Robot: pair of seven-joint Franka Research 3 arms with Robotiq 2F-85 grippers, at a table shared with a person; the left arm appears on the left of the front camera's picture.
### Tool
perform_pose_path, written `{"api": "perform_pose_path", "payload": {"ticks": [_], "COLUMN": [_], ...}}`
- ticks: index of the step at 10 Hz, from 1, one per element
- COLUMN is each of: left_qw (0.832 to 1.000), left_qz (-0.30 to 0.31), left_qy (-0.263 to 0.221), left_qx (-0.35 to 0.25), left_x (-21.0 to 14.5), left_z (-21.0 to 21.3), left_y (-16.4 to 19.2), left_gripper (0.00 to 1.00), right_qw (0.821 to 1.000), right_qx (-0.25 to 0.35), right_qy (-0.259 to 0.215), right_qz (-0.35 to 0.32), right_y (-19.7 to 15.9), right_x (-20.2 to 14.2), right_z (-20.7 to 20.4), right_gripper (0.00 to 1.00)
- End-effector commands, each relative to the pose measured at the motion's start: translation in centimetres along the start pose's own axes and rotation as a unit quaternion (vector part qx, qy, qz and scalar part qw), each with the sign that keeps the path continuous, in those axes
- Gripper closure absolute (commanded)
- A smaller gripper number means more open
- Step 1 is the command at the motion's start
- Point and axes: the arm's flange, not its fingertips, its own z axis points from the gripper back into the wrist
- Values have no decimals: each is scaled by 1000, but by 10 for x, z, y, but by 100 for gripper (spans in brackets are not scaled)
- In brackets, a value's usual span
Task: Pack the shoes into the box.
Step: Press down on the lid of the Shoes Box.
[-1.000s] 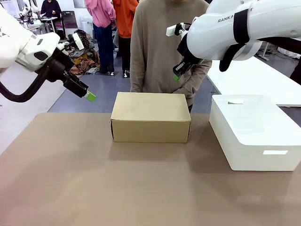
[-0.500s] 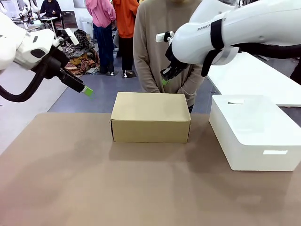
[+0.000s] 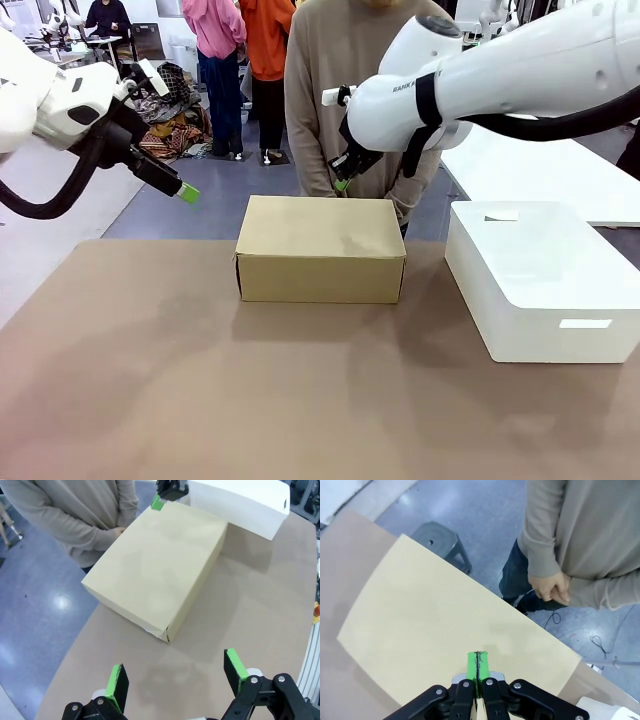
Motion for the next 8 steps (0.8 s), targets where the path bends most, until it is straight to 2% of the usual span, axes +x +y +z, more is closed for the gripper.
{"api": "perform_pose_path", "payload": {"ticks": [1,5,8], "left_qw": [1000,1000,1000], "left_qz": [1,1,1], "left_qy": [3,3,3], "left_qx": [-1,-1,-1], "left_x": [-1,-1,-1], "left_z": [3,3,3], "left_y": [2,2,2], "left_gripper": [0,0,0], "right_qw": [999,998,997], "right_qx": [-8,-5,-10], "right_qy": [25,41,65], "right_qz": [-17,-42,-38], "right_y": [4,4,5], "right_x": [17,15,8], "right_z": [-21,-64,-77], "right_gripper": [100,100,100]}}
